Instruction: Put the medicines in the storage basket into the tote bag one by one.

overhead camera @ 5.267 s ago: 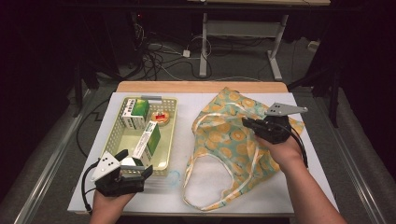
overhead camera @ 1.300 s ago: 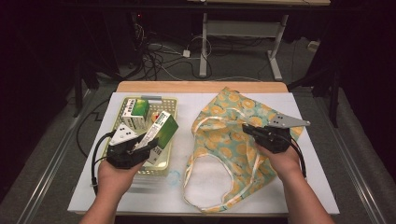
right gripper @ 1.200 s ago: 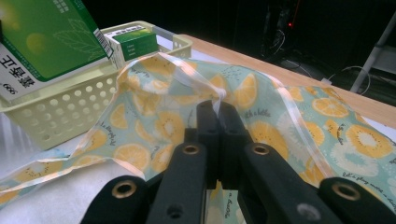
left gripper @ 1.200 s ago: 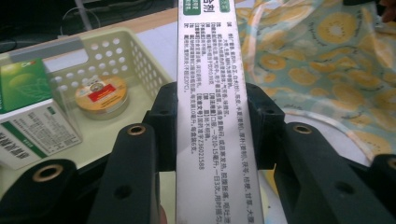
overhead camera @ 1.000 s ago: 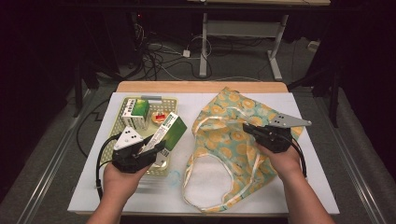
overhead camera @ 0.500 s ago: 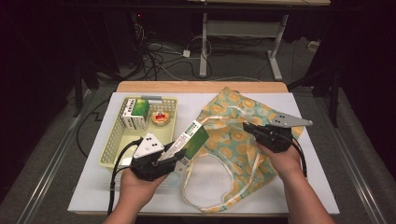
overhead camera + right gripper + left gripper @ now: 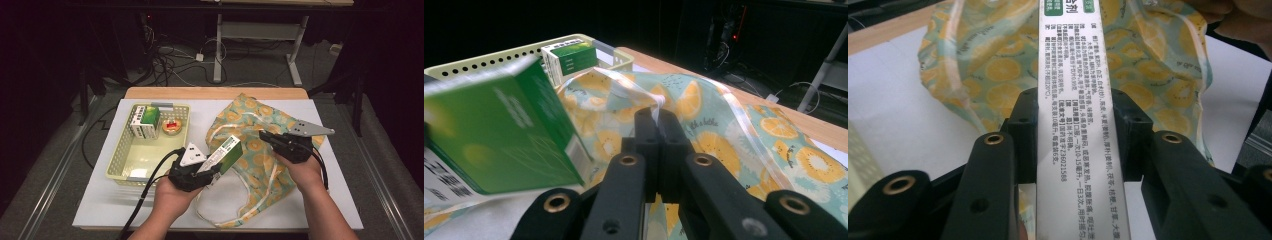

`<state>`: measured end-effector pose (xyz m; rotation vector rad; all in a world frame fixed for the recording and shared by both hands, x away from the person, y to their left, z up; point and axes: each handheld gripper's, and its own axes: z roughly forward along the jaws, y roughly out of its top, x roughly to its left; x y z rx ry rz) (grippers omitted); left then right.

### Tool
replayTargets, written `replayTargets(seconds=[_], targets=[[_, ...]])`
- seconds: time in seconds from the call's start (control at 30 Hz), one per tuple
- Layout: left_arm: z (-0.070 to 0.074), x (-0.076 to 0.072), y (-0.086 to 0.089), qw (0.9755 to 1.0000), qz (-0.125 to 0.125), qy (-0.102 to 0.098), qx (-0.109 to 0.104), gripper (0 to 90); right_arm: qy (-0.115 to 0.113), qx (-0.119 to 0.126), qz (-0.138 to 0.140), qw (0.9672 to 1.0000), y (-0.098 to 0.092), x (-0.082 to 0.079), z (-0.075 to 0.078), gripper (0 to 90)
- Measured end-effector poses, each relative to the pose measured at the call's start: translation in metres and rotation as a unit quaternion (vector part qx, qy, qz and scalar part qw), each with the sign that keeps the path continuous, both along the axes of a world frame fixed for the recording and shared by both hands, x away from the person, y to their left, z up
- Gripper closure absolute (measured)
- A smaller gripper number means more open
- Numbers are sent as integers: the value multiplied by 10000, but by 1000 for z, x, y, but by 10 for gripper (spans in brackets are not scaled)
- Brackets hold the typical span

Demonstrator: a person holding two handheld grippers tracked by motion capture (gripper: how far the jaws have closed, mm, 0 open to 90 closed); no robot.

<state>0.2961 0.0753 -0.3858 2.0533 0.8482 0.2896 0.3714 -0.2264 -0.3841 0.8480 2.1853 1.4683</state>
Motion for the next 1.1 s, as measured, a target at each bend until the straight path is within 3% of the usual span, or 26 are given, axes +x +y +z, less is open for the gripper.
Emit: replayTargets(seconds=[0.37,0.63,0.77,1.1], targets=[[-13,23,-35,9992,11,143,382,604,-52,23,35,10000,1,-2,3,900],[-18,47,-54,9977,207,205,617,604,-52,50,56,10000,4,-2,3,900],[-23,59,-60,9972,378,239,604,604,-62,49,75,9999,5,-2,3,900],[-31,72,-78,9972,505,262,479,604,-54,57,81,9999,6,-2,2,900]])
